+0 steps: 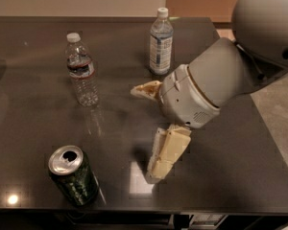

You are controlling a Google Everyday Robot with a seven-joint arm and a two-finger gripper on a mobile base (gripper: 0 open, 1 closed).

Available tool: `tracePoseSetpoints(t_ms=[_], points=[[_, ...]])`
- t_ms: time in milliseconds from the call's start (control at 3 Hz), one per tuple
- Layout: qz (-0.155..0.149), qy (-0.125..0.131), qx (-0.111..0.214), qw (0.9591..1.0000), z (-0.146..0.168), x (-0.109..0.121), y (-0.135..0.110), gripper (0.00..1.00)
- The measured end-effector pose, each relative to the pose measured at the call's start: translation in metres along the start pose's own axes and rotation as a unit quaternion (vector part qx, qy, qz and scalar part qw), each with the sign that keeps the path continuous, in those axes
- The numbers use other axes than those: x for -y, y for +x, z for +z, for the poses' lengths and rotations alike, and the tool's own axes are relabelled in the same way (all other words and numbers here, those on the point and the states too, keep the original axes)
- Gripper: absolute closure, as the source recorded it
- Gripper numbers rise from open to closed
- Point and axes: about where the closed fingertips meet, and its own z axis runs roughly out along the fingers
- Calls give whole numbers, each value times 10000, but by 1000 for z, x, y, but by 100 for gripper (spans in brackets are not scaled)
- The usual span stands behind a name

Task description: Move green can near water bottle

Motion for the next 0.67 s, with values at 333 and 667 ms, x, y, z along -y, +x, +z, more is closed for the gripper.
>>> tracePoseSetpoints(t_ms=[333,667], points=[[5,-274,284,9992,26,-13,-24,0],[70,-608,520,9968,48,-26,-48,0]])
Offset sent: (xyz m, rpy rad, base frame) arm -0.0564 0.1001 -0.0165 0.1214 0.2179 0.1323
